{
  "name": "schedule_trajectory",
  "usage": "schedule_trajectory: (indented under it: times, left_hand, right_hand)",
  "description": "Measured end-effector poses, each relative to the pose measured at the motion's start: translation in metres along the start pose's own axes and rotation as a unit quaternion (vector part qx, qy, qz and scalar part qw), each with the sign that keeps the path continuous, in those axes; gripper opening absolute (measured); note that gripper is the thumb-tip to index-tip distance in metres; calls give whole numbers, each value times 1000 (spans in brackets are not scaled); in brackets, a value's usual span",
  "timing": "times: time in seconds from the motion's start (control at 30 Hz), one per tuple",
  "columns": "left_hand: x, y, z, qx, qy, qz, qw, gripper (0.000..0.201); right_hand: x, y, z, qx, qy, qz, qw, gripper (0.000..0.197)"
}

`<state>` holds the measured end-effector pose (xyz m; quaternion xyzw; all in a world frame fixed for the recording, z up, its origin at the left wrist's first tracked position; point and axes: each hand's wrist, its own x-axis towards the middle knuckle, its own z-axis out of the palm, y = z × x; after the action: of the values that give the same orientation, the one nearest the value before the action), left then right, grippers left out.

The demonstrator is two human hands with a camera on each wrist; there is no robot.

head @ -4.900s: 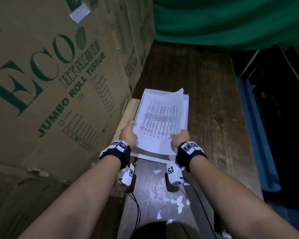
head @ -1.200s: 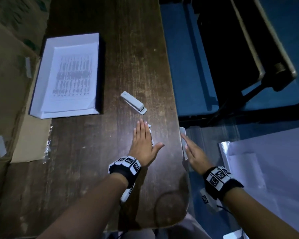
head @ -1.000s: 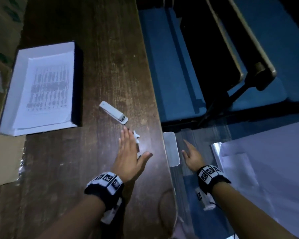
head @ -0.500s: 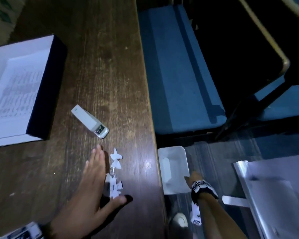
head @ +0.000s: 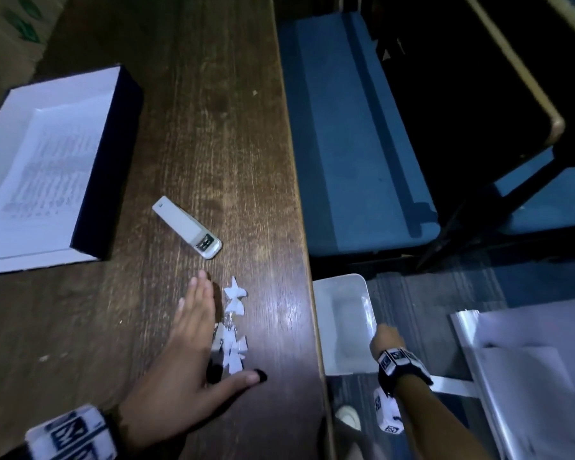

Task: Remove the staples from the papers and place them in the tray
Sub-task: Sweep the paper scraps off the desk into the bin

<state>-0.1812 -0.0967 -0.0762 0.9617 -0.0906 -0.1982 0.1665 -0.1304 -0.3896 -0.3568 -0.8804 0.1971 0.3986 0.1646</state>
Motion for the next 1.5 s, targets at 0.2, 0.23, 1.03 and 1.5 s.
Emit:
schedule_trajectory:
  times: [0.2,0.23,1.03,1.5]
  left_hand:
    - [-1,12,-2,-15,-10,-46,999,115]
    - [0,14,-1,-13,-3,-50,999,112]
    - [40,76,16,63,6,0,998,90]
    - [60,151,21,-91,-88,113,986,100]
  right_hand:
    - [-83,8,-69,41,38,-23,998,29]
    - [-99,8,-81,48,42,-25,998,28]
    - [-250,-8,-170,78,68,-57,993,36]
    - [-250,-7,-169,77,67,-91,991,18]
